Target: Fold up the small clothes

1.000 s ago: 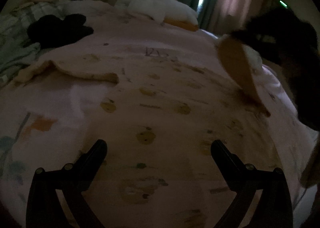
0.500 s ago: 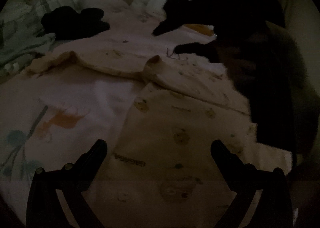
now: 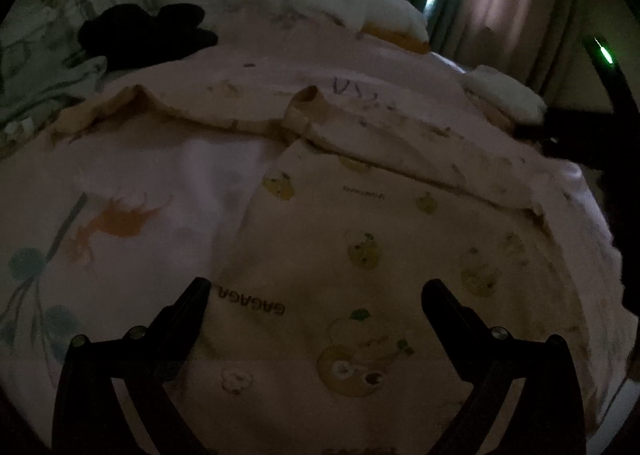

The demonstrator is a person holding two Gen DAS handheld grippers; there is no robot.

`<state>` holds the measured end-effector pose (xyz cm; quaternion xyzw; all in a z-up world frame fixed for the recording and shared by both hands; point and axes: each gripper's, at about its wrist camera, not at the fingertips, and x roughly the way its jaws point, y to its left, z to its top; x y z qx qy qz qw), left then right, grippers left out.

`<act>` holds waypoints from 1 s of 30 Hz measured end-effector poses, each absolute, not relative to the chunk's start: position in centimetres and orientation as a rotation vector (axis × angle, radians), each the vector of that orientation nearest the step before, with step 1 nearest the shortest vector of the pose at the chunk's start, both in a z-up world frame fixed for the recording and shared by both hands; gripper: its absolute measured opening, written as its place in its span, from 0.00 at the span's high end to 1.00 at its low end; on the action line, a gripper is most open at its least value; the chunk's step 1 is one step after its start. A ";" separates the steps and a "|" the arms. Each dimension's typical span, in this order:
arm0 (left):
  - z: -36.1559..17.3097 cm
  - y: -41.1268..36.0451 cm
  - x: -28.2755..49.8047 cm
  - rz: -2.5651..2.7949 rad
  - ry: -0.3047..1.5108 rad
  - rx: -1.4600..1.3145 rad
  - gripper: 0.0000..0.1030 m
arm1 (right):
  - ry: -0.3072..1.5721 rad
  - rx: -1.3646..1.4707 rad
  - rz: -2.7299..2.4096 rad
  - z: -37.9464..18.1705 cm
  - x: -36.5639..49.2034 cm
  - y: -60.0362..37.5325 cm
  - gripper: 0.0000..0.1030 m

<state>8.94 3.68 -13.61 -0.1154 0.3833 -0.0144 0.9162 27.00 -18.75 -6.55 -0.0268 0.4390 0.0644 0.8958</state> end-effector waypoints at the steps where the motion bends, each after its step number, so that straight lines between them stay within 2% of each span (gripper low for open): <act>1: -13.7 3.5 9.0 -0.026 0.790 -0.228 0.00 | 0.903 -0.105 0.084 -6.9 26.3 -20.3 0.35; 7: -14.1 2.8 9.1 0.006 0.802 -0.177 0.00 | 0.994 -0.198 0.033 -11.3 24.9 -24.2 0.36; 9: -14.2 2.6 9.1 0.013 0.804 -0.168 0.00 | 1.000 -0.244 -0.027 -12.8 25.2 -24.7 0.40; 11: -14.2 2.7 9.1 0.013 0.802 -0.167 0.00 | 1.014 -0.220 -0.110 -14.4 26.0 -26.4 0.56; 14: -14.3 2.8 9.1 0.013 0.802 -0.177 0.00 | 0.980 -0.042 -0.116 -15.1 26.7 -29.2 0.61; 19: -14.5 2.3 9.4 0.027 0.815 -0.159 0.00 | 0.923 0.080 -0.081 -15.9 26.5 -30.5 0.58; 30: -14.0 3.2 9.2 -0.013 0.793 -0.223 0.00 | 0.922 0.038 -0.094 -15.8 26.0 -29.7 0.57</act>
